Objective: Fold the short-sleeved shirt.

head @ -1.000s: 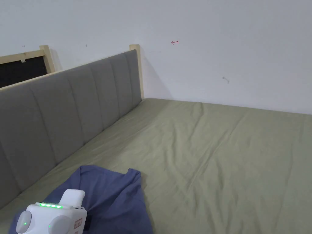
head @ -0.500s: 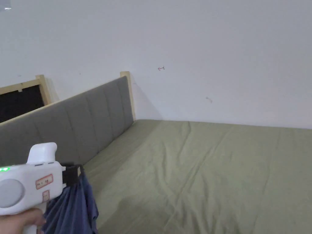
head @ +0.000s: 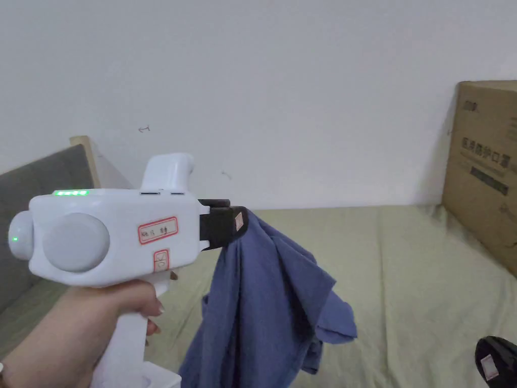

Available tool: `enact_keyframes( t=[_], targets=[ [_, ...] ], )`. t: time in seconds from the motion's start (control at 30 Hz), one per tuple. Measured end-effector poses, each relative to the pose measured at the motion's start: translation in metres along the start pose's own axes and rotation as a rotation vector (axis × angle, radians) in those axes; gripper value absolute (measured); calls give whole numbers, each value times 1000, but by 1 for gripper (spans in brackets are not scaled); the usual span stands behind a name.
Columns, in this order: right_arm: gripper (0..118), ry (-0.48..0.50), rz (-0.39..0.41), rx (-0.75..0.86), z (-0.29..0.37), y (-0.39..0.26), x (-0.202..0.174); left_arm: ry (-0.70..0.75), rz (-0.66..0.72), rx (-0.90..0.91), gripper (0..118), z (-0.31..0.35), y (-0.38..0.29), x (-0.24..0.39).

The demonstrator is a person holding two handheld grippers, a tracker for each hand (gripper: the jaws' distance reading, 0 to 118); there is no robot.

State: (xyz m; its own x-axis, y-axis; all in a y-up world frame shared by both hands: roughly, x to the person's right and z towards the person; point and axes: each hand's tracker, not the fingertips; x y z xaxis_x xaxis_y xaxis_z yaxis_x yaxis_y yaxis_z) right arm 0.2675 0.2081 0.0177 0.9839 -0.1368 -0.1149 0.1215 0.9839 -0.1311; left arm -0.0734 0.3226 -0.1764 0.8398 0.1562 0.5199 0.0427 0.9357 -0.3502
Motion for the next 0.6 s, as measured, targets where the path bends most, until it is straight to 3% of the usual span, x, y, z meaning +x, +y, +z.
enact_keyframes(
  t=[0.17, 0.3, 0.47, 0.5, 0.53, 0.57, 0.6],
  targets=[
    [3, -86, -18, -3, 9, -7, 36, -196, 41, -128, 2, -88, -44, 68],
    [3, -137, -55, -50, 7, -17, 58, -120, 57, -310, 2, -143, -103, 74],
    [3, -145, -104, -110, 0, -33, 71, 101, 160, -558, 5, -174, -191, 21],
    [3, -141, -106, -120, -1, -35, 71, 114, 205, -573, 12, -168, -198, 7],
    [3, -137, -107, -131, -3, -37, 71, 137, 263, -563, 30, -160, -204, -6],
    [3, -133, -103, -141, -4, -39, 70, 155, 300, -549, 69, -149, -204, -17],
    [3, -128, -98, -145, -5, -40, 69, 151, 315, -544, 100, -138, -201, -28]
  ],
)
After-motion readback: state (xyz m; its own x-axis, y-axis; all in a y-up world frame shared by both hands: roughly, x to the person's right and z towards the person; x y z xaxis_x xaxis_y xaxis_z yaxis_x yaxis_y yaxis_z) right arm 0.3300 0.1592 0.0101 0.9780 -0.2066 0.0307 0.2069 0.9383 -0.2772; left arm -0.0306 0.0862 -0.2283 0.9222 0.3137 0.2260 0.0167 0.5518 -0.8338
